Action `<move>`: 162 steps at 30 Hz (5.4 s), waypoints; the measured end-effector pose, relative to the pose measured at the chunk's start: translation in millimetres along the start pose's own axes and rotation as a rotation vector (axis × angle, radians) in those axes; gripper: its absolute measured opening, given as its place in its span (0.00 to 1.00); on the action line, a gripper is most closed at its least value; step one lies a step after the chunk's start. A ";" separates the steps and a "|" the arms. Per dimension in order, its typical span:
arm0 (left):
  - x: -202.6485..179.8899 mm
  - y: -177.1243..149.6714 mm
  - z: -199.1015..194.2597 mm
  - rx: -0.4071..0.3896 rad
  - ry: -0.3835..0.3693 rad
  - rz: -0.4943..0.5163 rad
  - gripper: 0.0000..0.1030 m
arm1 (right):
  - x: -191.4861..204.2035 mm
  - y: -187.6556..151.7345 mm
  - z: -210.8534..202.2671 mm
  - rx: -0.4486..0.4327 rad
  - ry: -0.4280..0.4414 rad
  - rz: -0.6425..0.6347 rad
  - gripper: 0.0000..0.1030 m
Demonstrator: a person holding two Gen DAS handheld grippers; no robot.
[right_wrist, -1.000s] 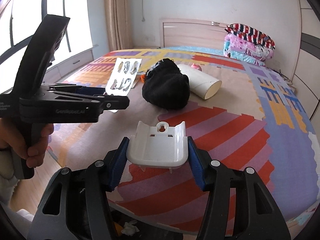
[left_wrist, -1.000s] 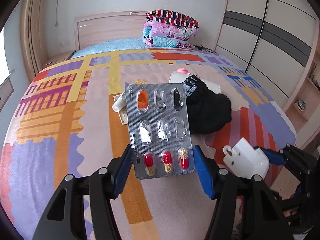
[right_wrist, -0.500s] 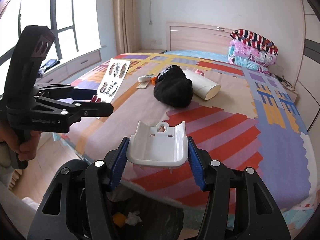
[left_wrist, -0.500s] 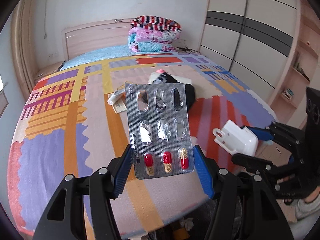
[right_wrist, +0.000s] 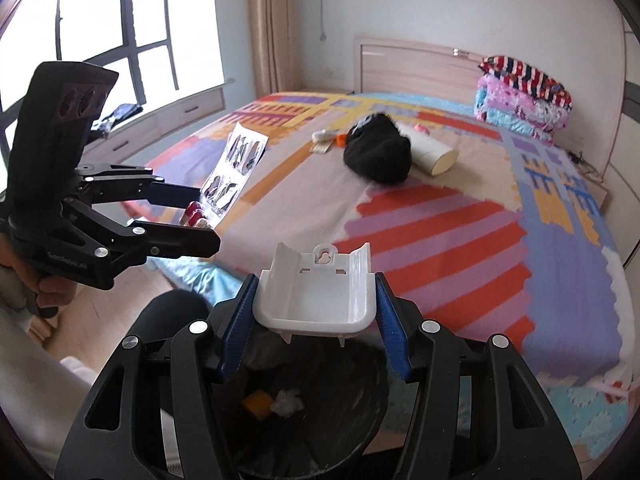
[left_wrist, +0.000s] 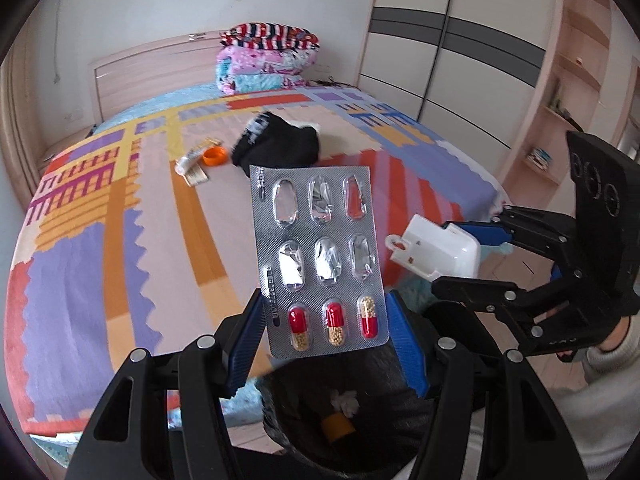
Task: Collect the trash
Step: 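Carry the plastic piece and blister pack with both tools over the bin, then open both tools to drop the plastic piece and blister pack into the bin, then move both open tools back over the bed toward the remaining items, then grasp the white tube with the left tool while the right tool grasps the black cloth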
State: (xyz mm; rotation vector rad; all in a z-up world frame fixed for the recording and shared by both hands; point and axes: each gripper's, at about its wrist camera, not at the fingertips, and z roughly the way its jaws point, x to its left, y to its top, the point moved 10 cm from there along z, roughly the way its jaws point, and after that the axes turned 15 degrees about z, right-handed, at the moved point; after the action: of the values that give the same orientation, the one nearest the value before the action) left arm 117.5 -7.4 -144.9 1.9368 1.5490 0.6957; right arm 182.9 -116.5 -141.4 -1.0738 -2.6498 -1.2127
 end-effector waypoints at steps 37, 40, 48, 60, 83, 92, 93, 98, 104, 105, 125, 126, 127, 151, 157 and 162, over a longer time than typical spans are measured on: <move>-53.2 -150.9 120.0 0.411 -0.226 -0.048 0.56 | -26.3 -135.9 75.2 0.371 -0.056 0.069 0.55; -57.9 -149.4 124.3 0.418 -0.222 -0.019 0.56 | -28.3 -142.2 83.2 0.394 -0.078 0.061 0.55; -57.8 -147.7 126.1 0.436 -0.205 0.000 0.57 | -29.0 -147.1 87.6 0.411 -0.093 0.065 0.55; -57.1 -143.1 119.2 0.444 -0.186 -0.025 0.58 | -27.7 -142.4 85.0 0.394 -0.099 0.058 0.65; -28.6 -67.4 44.7 0.220 -0.078 0.006 0.58 | -8.6 -70.5 40.2 0.206 -0.048 0.023 0.65; 1.5 -32.4 17.2 0.119 -0.022 0.011 0.58 | 3.1 -27.3 24.2 0.115 -0.023 -0.013 0.65; 4.8 -28.2 15.4 0.110 -0.016 0.013 0.58 | 3.6 -23.5 23.3 0.109 -0.023 -0.017 0.65; 21.6 -11.6 9.1 0.083 0.018 0.023 0.58 | 2.3 -6.0 23.0 0.075 -0.021 -0.028 0.65; 48.6 4.9 5.9 0.053 0.051 0.021 0.58 | 1.4 19.1 25.2 0.041 -0.013 -0.040 0.65; 51.2 6.4 5.9 0.050 0.054 0.022 0.58 | 1.3 22.6 26.2 0.037 -0.013 -0.043 0.65; 131.9 48.6 30.1 0.008 0.101 -0.022 0.57 | -3.2 92.1 52.6 -0.025 -0.011 -0.056 0.72; 135.8 49.6 32.8 0.009 0.102 -0.027 0.57 | -3.8 95.1 56.0 -0.023 -0.012 -0.057 0.72; 140.9 50.7 36.5 0.011 0.103 -0.031 0.56 | -3.9 96.3 57.7 -0.022 -0.013 -0.058 0.72; 201.0 59.1 112.0 0.087 0.081 -0.093 0.30 | -27.7 122.6 125.9 0.040 -0.044 -0.022 0.76; 204.7 59.9 119.7 0.080 0.047 -0.120 0.14 | -30.9 122.6 135.4 0.052 -0.041 0.000 0.75; 201.6 64.4 115.9 0.061 0.048 -0.103 0.13 | -32.2 123.0 136.4 0.052 -0.034 0.023 0.44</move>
State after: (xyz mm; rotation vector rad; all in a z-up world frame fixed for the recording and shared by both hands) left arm 282.7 166.5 -171.4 1.8817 1.7046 0.6627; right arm 314.4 13.7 -165.4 -1.1240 -2.6698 -1.1246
